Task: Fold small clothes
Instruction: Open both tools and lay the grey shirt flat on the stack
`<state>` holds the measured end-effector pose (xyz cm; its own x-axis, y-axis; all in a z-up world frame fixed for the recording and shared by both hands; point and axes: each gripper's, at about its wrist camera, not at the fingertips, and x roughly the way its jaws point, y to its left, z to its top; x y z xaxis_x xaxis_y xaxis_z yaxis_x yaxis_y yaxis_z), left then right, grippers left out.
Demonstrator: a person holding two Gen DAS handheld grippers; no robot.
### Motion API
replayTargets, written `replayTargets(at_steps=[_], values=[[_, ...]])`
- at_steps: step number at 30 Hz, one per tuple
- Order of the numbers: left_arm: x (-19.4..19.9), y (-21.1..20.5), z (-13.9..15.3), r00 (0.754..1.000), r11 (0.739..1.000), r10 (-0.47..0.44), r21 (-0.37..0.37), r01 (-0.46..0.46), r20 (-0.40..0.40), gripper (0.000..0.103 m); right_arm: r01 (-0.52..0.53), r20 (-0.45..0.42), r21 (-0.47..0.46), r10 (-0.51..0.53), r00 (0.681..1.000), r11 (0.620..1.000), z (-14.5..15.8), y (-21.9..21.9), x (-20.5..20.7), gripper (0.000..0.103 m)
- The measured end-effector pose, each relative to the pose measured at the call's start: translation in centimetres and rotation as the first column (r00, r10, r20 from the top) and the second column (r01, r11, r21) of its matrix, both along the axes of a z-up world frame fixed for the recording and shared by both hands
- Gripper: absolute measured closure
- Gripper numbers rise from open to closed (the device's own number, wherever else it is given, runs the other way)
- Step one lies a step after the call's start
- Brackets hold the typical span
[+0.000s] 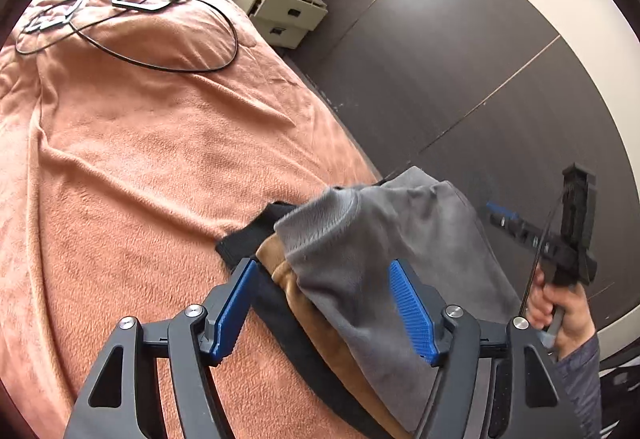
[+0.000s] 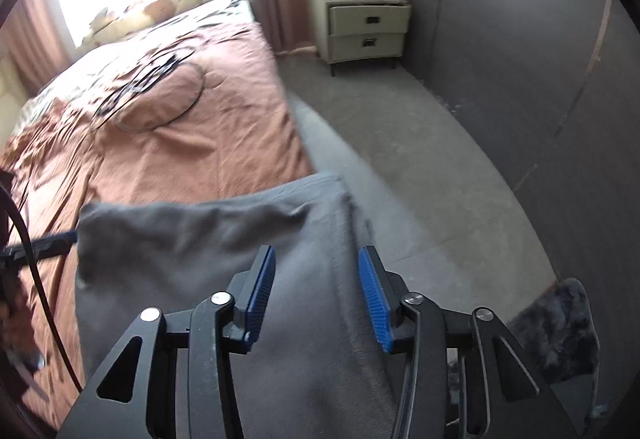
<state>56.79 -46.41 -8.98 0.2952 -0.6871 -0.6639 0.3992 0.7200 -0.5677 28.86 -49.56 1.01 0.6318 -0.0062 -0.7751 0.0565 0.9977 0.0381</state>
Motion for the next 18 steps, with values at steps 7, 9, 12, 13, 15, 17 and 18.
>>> replayTargets(at_steps=[7, 9, 12, 13, 15, 17, 18], values=[[2.1, -1.7, -1.7, 0.999, 0.995, 0.051, 0.085, -0.050, -0.012, 0.033, 0.032, -0.076, -0.034, -0.034, 0.996, 0.999, -0.6, -2.2, 1.4, 0.087], [2.6, -1.7, -2.1, 0.997, 0.990, 0.073, 0.119, -0.071, -0.009, 0.033, 0.066, -0.096, -0.023, -0.068, 0.993, 0.998, -0.8, -3.4, 1.7, 0.093], [3.2, -1.5, -3.1, 0.996, 0.988, 0.086, 0.132, -0.082, -0.026, 0.033, 0.097, -0.134, -0.027, -0.099, 0.986, 0.995, -1.7, -4.8, 2.3, 0.094], [3.5, -1.5, -3.5, 0.996, 0.986, 0.087, 0.144, -0.084, -0.015, 0.033, 0.102, -0.146, -0.034, -0.106, 0.984, 0.994, -2.0, -5.1, 2.4, 0.094], [3.8, -1.5, -4.3, 0.996, 0.984, 0.086, 0.156, -0.082, -0.021, 0.032, 0.108, -0.155, -0.053, -0.115, 0.981, 0.993, -1.8, -5.4, 2.5, 0.094], [4.2, -1.5, -4.4, 0.995, 0.986, 0.092, 0.146, -0.085, -0.041, 0.032, 0.122, -0.139, -0.066, -0.131, 0.982, 0.990, -0.2, -5.9, 1.7, 0.094], [4.1, -1.4, -4.1, 0.995, 0.984, 0.095, 0.152, -0.088, -0.038, 0.032, 0.122, -0.117, -0.053, -0.128, 0.985, 0.991, 0.7, -6.0, 0.9, 0.093]])
